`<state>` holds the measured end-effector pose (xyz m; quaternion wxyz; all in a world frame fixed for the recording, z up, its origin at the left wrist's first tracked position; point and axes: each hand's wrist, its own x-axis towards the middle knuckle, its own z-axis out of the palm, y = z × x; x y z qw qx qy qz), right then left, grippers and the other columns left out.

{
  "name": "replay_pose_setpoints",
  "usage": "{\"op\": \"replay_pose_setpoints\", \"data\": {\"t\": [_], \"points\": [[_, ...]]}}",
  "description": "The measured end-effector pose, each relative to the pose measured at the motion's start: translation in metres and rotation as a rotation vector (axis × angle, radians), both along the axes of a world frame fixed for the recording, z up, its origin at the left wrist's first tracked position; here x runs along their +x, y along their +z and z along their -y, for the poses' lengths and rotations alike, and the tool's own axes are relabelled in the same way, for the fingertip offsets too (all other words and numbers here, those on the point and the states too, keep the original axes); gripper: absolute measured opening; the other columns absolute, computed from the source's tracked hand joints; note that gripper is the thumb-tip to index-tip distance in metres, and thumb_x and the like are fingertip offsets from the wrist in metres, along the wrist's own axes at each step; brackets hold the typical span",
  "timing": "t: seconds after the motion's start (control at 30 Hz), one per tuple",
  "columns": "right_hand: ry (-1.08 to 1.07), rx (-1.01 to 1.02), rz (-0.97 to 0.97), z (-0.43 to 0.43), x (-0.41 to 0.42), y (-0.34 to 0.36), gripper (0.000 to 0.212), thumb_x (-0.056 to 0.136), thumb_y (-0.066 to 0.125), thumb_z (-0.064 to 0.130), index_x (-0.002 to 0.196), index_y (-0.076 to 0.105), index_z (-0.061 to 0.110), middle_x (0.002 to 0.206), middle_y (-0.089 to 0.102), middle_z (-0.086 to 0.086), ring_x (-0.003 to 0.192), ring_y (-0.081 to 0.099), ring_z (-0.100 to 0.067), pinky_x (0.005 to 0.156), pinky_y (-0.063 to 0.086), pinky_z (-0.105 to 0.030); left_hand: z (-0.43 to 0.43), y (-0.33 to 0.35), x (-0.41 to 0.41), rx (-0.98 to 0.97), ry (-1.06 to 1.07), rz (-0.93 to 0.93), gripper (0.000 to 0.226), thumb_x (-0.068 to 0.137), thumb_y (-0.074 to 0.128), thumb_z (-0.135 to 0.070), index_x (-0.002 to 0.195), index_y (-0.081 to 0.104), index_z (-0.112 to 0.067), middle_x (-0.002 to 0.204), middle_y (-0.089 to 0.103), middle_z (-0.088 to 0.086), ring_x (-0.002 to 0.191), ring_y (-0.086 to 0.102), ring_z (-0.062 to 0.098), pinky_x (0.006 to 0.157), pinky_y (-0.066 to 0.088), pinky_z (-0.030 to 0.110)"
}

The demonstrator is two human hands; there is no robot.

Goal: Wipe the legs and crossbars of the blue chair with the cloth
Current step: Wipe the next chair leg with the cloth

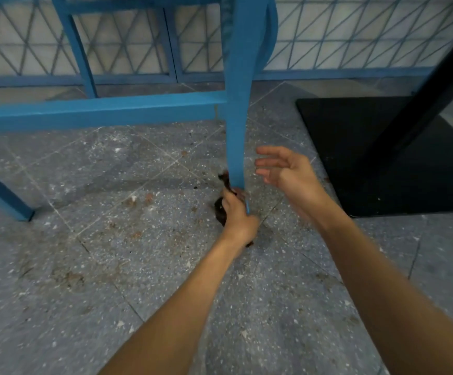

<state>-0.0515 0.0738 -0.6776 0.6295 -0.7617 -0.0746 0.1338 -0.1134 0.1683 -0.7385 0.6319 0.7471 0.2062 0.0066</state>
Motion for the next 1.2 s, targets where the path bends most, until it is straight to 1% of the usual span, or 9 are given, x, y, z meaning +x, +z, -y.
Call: {"op": "replay_pose_setpoints", "data": {"t": [0.27, 0.43, 0.53, 0.63, 0.7, 0.77, 0.87, 1.03, 1.2], "points": [[-0.030, 0.066, -0.031, 0.015, -0.007, 0.008, 0.044, 0.085, 0.052, -0.009, 0.110, 0.064, 0.025, 0.105, 0.070, -0.003, 0.102, 0.066, -0.017, 0.080, 0.051, -0.025, -0.014, 0.070, -0.007, -0.179, -0.027, 0.106, 0.087, 0.078, 0.034, 0.015, 0.149, 0.013, -0.030, 0.151, 0.031, 0.004, 0.137, 0.033, 0.021, 0.114, 0.029, 0.047], [-0.028, 0.119, 0.033, 0.010, -0.007, 0.035, 0.042, 0.085, 0.053, -0.009, 0.105, 0.064, 0.026, 0.104, 0.070, -0.003, 0.100, 0.067, -0.017, 0.087, 0.053, -0.029, -0.046, 0.134, -0.051, -0.772, 0.201, 0.144, 0.045, 0.073, 0.034, 0.021, 0.114, 0.048, 0.009, 0.118, 0.059, 0.024, 0.114, 0.054, 0.035, 0.103, 0.041, 0.051], [-0.032, 0.171, 0.050, 0.009, -0.010, 0.048, 0.041, 0.085, 0.053, -0.009, 0.106, 0.064, 0.024, 0.106, 0.070, -0.005, 0.102, 0.067, -0.018, 0.091, 0.052, -0.032, -0.053, 0.156, -0.092, -0.806, 0.382, 0.209, 0.037, 0.078, 0.034, 0.018, 0.111, 0.049, 0.010, 0.113, 0.063, 0.027, 0.107, 0.063, 0.037, 0.087, 0.055, 0.046], [-0.041, 0.192, 0.068, 0.000, -0.008, 0.053, 0.044, 0.084, 0.051, -0.012, 0.107, 0.064, 0.023, 0.105, 0.070, -0.006, 0.103, 0.067, -0.020, 0.094, 0.052, -0.036, -0.039, 0.170, -0.089, -0.392, 0.435, 0.363, 0.052, 0.087, 0.039, 0.014, 0.135, 0.042, -0.006, 0.097, 0.064, -0.002, 0.081, 0.066, 0.001, 0.065, 0.056, 0.019], [-0.016, 0.187, 0.080, -0.009, -0.008, 0.053, 0.048, 0.084, 0.049, -0.014, 0.112, 0.062, 0.023, 0.105, 0.070, -0.004, 0.101, 0.067, -0.020, 0.091, 0.053, -0.032, -0.034, 0.163, -0.066, 0.034, 0.339, 0.395, 0.067, 0.091, 0.042, 0.009, 0.148, 0.024, -0.021, 0.117, 0.058, -0.012, 0.097, 0.058, -0.013, 0.079, 0.052, 0.012], [0.054, 0.195, 0.111, -0.022, -0.011, 0.057, 0.055, 0.083, 0.047, -0.017, 0.119, 0.060, 0.021, 0.108, 0.069, -0.002, 0.104, 0.066, -0.018, 0.089, 0.053, -0.027, -0.037, 0.147, -0.039, 0.393, 0.236, 0.464, 0.082, 0.087, 0.042, 0.013, 0.152, 0.003, -0.018, 0.156, 0.023, 0.004, 0.143, 0.021, 0.009, 0.116, 0.027, 0.036], [0.147, 0.177, 0.190, -0.040, -0.013, 0.066, 0.060, 0.078, 0.044, -0.021, 0.123, 0.061, 0.014, 0.116, 0.069, 0.001, 0.109, 0.064, -0.010, 0.087, 0.053, -0.022, -0.039, 0.124, -0.013, 0.788, 0.177, 0.405, 0.088, 0.082, 0.050, 0.008, 0.150, -0.004, -0.005, 0.158, -0.011, 0.016, 0.143, -0.021, 0.029, 0.116, -0.006, 0.045], [0.139, 0.204, 0.195, -0.045, -0.015, 0.069, 0.053, 0.080, 0.041, -0.022, 0.119, 0.061, 0.009, 0.113, 0.069, -0.003, 0.106, 0.065, -0.010, 0.086, 0.052, -0.021, -0.052, 0.134, -0.024, 1.281, 0.095, 0.304, 0.070, 0.096, 0.029, -0.047, 0.151, 0.007, -0.010, 0.158, 0.013, 0.017, 0.147, 0.007, 0.029, 0.109, 0.018, 0.060], [0.123, 0.091, 0.191, -0.046, -0.011, 0.069, 0.047, 0.083, 0.050, -0.016, 0.121, 0.060, 0.010, 0.110, 0.069, -0.003, 0.104, 0.065, -0.015, 0.088, 0.055, -0.033, -0.119, 0.146, -0.017, 1.741, -0.156, 0.450, 0.058, 0.096, 0.026, -0.053, 0.149, 0.021, -0.030, 0.152, 0.034, 0.003, 0.138, 0.036, 0.023, 0.096, 0.020, 0.059]]}}
